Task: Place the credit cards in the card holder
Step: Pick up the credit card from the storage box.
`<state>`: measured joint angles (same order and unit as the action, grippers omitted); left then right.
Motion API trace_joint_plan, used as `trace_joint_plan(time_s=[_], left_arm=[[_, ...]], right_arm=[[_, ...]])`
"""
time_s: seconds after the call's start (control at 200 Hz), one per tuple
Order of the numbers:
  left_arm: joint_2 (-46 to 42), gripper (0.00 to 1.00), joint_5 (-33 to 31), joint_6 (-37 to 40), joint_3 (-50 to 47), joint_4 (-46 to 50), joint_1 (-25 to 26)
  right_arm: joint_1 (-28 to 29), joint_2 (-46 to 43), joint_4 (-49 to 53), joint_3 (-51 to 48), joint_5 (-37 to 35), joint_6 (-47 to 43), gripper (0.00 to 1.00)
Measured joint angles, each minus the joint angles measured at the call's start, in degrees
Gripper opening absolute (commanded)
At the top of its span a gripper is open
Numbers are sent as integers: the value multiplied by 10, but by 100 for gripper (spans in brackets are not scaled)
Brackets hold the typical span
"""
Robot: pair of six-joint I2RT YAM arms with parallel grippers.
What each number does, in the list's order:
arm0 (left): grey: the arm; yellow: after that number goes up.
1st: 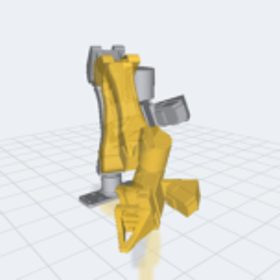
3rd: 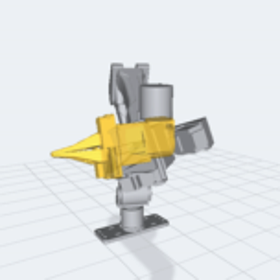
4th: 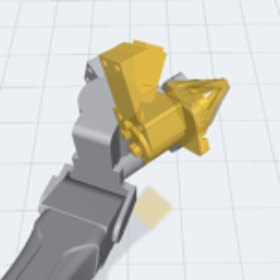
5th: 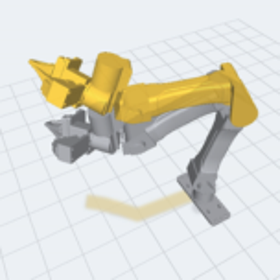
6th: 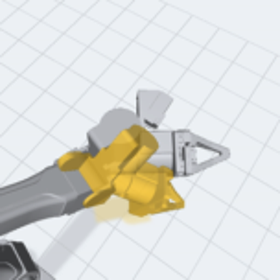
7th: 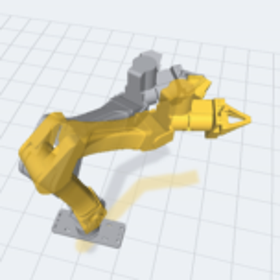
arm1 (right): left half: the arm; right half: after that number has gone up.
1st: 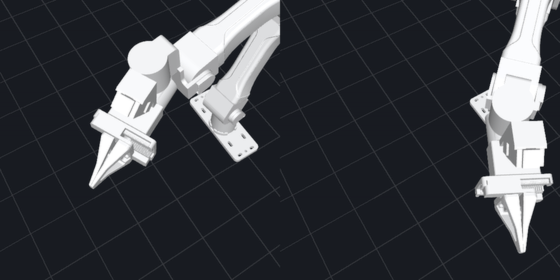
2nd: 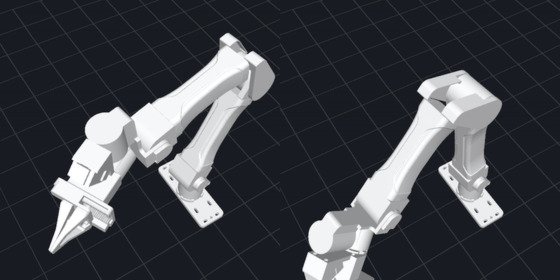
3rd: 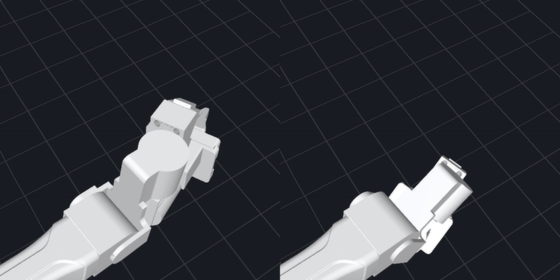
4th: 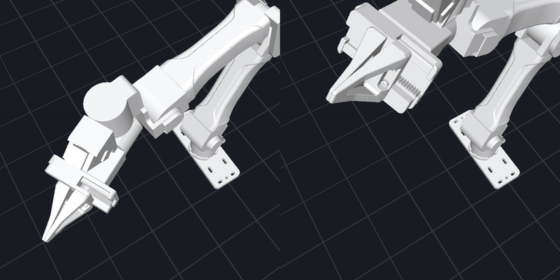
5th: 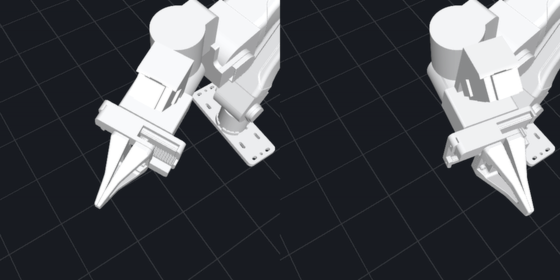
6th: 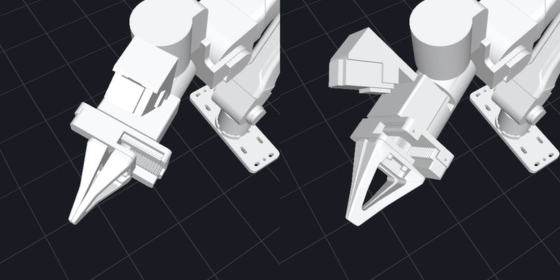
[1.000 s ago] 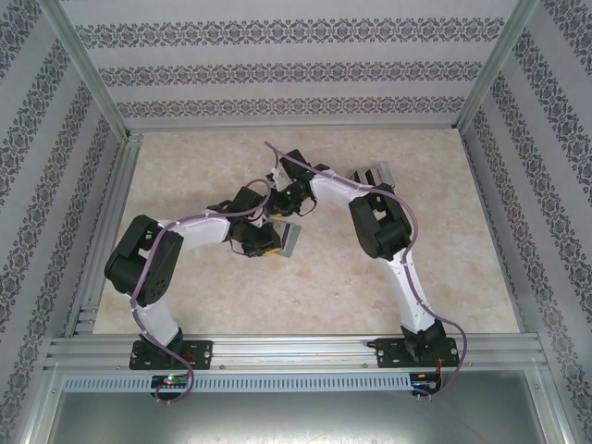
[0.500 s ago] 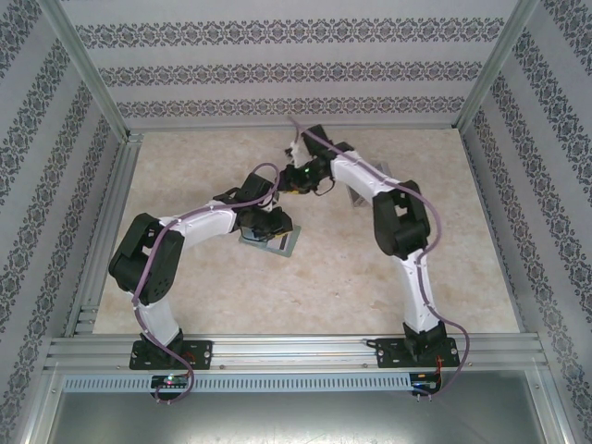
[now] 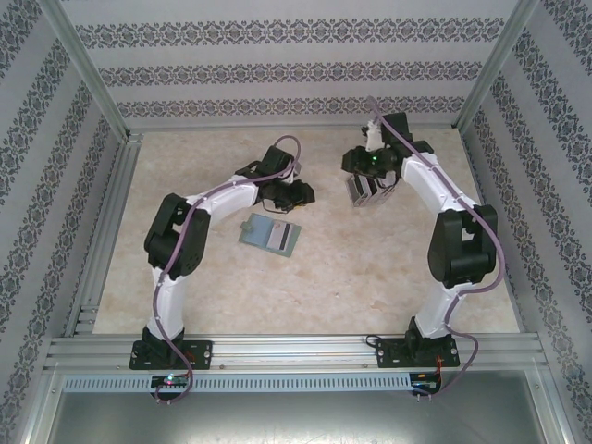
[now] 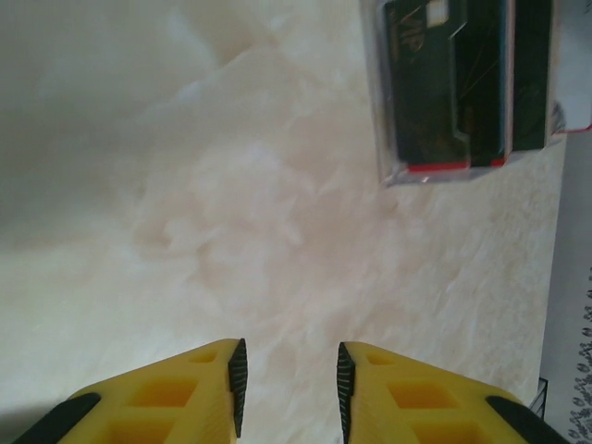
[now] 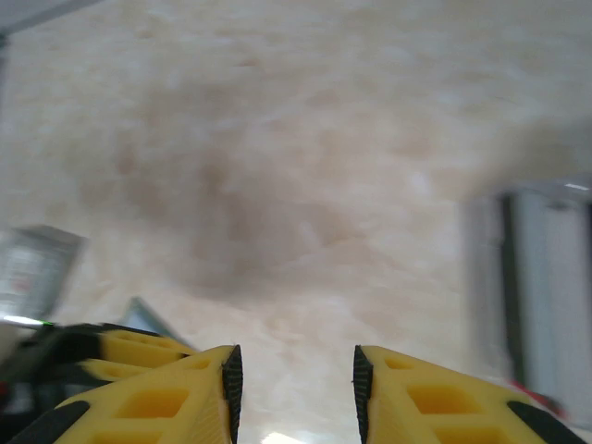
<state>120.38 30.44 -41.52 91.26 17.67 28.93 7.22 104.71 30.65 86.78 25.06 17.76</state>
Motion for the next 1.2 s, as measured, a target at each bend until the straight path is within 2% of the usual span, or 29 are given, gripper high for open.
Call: trace_joint_plan(time_s=[0.27,0.54,0.854,1.199], left_arm=[[90,38,24,10,154,23,0],[171,40,39,7,251,35,0],[242,41,40,-28,356,36,4],[322,43,41,-77,450,27,45]], right_arm=[[-65,0,13,-30,-72,-23,43],[-79,-1,33,-27,-135,-52,45],[-102,24,48,2,-137,-60,47],[-116,91,79,54,-111,-73,48]])
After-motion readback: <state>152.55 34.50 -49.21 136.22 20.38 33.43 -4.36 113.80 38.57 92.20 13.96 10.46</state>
